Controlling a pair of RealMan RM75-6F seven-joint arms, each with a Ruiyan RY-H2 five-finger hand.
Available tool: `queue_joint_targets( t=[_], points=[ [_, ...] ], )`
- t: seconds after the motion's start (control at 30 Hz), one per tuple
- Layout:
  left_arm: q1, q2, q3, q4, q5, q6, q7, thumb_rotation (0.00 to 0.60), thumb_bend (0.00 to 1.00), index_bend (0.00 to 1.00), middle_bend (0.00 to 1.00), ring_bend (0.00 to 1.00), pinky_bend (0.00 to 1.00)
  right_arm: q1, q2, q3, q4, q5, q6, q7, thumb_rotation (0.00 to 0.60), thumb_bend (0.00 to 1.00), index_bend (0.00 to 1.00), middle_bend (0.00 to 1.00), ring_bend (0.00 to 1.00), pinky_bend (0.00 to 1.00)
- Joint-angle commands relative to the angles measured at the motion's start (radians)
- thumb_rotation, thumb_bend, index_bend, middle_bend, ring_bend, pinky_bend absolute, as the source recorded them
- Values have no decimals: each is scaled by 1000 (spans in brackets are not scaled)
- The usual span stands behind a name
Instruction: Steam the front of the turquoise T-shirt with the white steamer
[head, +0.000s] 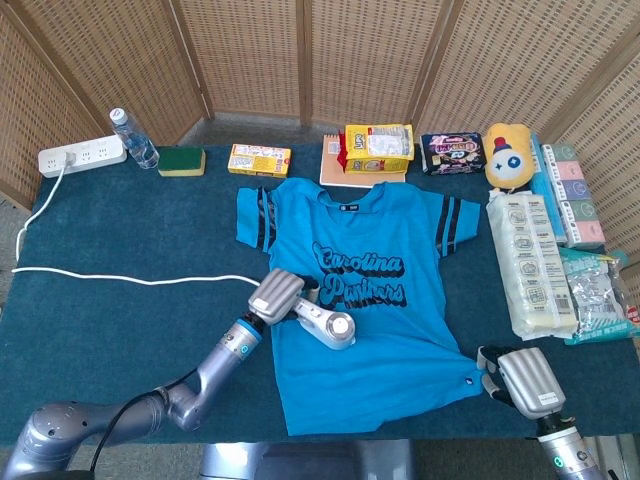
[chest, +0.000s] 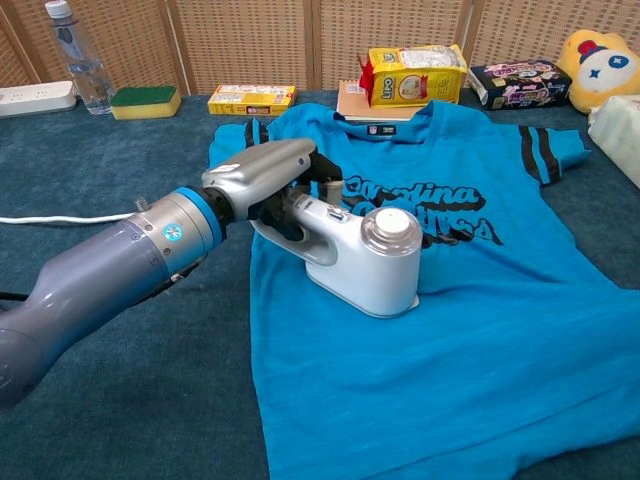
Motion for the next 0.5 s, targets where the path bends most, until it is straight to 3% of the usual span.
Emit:
queue_joint_targets(
  t=[0.03, 0.5],
  points=[
    [13, 15, 6, 1, 0, 3, -14, 600, 415, 590, 698, 647, 728, 1, -1, 0, -2, -1, -1, -2, 600, 615, 658, 620, 715, 883],
    [6, 19, 40, -90, 58, 9, -24, 600, 416, 590, 698, 647, 727, -2, 2, 0, -6, 1, -1, -6, 600, 615, 658, 620, 715, 883]
  ],
)
